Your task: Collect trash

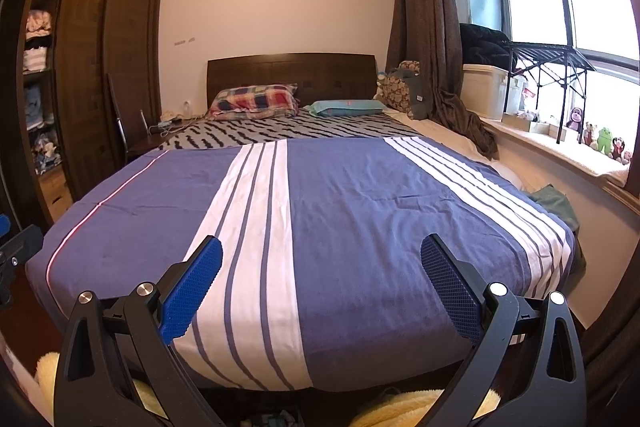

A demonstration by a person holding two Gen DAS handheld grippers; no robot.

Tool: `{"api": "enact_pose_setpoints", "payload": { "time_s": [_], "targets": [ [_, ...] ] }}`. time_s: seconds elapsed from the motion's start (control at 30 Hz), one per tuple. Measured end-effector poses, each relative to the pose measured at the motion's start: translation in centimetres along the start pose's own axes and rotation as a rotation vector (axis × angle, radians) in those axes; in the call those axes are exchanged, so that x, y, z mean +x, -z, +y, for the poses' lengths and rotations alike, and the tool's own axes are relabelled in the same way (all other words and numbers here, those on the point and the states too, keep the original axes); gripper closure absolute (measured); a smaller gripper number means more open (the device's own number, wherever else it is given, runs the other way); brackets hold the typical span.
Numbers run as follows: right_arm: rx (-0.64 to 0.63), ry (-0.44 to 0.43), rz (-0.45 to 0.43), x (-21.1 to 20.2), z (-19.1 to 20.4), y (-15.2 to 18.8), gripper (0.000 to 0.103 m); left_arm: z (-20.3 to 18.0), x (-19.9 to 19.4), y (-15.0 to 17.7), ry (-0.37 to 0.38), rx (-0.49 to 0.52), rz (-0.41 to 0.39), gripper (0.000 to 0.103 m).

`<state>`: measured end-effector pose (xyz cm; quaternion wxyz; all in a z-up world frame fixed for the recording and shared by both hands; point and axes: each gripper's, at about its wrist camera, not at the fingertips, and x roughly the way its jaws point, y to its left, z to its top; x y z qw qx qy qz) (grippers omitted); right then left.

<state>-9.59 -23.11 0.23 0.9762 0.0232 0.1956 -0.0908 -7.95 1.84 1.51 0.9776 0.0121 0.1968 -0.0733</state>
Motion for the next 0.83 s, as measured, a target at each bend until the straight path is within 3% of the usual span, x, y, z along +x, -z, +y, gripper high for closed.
{"api": "enact_pose_setpoints", "payload": {
  "time_s": [0.83],
  "targets": [
    [-0.018,-0.006,-0.004,1.2,0.7,-0.3,0.003,1.0,1.8,0.0,-0.014,-0.04,0.035,0.008]
  ]
}}
